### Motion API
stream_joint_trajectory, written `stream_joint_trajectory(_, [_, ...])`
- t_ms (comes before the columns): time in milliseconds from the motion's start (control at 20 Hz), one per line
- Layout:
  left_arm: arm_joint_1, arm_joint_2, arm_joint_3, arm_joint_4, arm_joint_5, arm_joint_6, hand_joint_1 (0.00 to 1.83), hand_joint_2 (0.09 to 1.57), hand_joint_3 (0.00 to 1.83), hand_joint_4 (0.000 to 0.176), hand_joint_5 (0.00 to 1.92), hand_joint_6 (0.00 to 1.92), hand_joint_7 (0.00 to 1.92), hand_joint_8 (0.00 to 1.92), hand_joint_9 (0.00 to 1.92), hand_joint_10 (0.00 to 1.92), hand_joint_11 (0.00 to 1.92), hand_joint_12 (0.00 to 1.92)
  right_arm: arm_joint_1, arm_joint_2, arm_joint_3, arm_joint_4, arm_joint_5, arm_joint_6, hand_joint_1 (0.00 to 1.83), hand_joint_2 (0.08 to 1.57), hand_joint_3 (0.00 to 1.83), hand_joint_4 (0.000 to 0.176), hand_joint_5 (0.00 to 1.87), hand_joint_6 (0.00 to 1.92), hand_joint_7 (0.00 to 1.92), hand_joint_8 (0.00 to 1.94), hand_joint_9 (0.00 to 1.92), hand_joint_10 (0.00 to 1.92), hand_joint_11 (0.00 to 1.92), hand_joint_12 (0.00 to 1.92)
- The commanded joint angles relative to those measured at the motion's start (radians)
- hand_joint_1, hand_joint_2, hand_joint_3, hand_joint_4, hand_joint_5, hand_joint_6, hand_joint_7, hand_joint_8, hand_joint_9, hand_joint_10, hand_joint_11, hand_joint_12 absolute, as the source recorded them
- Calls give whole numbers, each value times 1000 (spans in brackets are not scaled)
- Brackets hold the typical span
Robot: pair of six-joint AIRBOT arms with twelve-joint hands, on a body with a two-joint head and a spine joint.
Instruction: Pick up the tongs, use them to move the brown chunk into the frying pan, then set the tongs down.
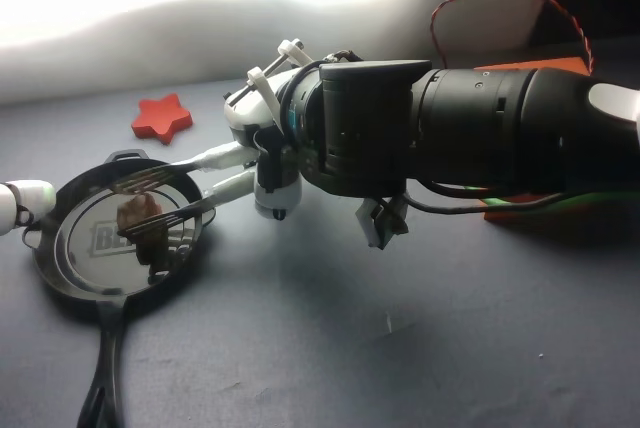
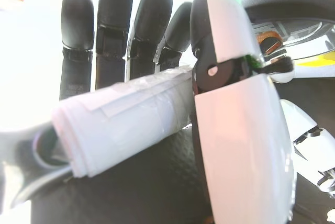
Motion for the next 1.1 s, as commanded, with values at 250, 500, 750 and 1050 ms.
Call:
stream_joint_trajectory(250, [-12, 8, 0, 45, -91, 0, 0, 1215, 0, 29, 166, 3, 261, 4, 291, 5, 0, 919, 13, 27, -9, -47, 27, -5, 999, 1187, 0, 0, 517, 575, 726, 377, 479, 827, 82, 1634])
stream_joint_trajectory(500, [-15, 7, -1, 48, -91, 2, 0, 1216, 0, 22, 190, 6, 273, 3, 307, 6, 0, 921, 41, 119, -124, -47, 42, -15, 1001, 1162, 0, 0, 482, 570, 700, 347, 440, 811, 42, 1632])
stream_joint_trajectory(750, [-46, -6, -10, 60, -88, 15, 0, 1215, 0, 21, 179, 2, 267, 0, 294, 0, 0, 904, 67, 291, -323, -48, 117, -101, 1008, 1181, 0, 0, 514, 601, 736, 355, 463, 830, 61, 1644])
stream_joint_trajectory(1050, [-95, -8, -72, 60, -74, 45, 0, 1214, 1, 12, 183, 3, 246, 1, 273, 0, 0, 879, 32, 470, -466, -50, 349, -248, 1018, 1179, 0, 0, 535, 617, 758, 352, 491, 831, 95, 1630])
